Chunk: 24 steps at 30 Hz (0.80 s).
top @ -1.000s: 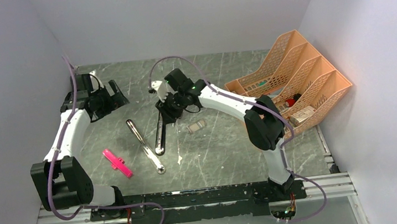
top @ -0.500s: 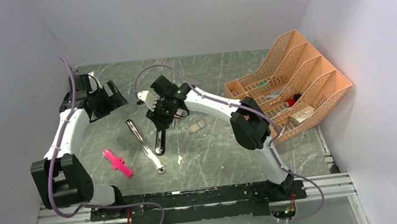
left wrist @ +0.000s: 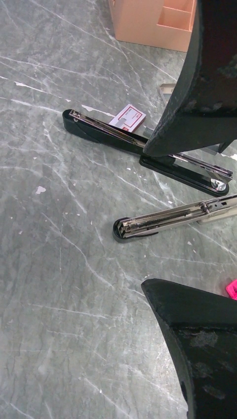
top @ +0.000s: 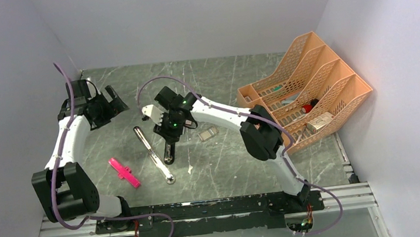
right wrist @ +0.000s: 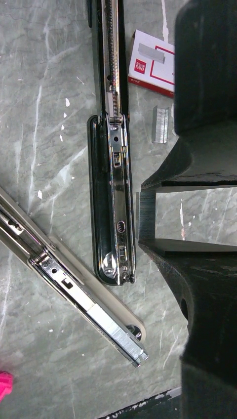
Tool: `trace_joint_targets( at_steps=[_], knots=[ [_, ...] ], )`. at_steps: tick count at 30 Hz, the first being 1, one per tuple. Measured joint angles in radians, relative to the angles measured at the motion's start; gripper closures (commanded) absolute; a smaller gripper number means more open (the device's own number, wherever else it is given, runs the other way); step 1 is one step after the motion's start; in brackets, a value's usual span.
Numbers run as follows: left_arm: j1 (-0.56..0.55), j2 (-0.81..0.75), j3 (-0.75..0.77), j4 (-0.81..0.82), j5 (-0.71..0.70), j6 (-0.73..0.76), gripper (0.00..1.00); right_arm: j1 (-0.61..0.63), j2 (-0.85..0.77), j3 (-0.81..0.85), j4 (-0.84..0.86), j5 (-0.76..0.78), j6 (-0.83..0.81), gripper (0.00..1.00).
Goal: Load the staples into the stapler
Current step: Install the staple into the stapler.
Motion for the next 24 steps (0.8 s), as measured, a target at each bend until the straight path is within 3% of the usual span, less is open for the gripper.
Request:
trace_joint_targets(
  at_steps=[24],
  knots=[
    [0.001, 0.000, 0.000, -0.010, -0.017, -0.009, 0.02, 0.013, 0.065, 0.049, -0.011, 0.031, -0.011, 0.90]
  ],
)
